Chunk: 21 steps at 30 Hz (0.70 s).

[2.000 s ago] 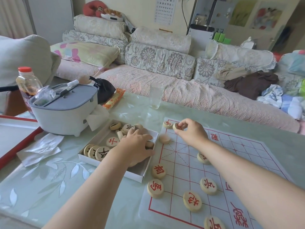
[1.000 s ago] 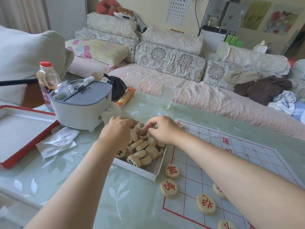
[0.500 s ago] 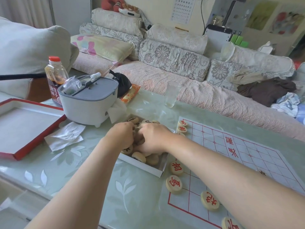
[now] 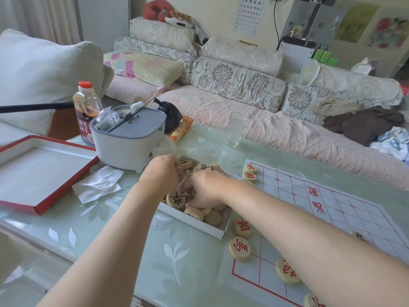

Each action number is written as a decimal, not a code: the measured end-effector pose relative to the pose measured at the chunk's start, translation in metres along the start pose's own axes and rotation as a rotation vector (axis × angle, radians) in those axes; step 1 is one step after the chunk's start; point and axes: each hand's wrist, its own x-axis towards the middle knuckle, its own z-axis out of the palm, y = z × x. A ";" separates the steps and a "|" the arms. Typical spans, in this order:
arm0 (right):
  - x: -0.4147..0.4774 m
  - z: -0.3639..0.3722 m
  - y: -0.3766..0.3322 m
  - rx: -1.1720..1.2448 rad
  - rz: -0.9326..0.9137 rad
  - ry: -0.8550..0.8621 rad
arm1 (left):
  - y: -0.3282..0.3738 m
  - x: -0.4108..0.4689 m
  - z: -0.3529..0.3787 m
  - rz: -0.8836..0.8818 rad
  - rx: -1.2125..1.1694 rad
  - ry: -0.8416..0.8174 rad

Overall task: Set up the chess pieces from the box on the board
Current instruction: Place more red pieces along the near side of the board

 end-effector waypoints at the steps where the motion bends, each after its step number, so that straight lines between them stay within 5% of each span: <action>1: 0.000 -0.001 0.000 0.008 0.000 0.003 | -0.001 0.000 -0.001 -0.008 0.001 -0.003; 8: 0.005 0.005 0.006 0.151 0.058 0.169 | 0.000 0.002 -0.001 -0.018 -0.017 0.047; 14: -0.004 0.011 0.031 0.690 0.179 0.364 | 0.008 0.001 -0.002 -0.027 -0.052 0.066; 21: -0.011 0.020 0.062 0.683 0.313 0.375 | 0.033 -0.006 0.004 0.063 -0.097 -0.018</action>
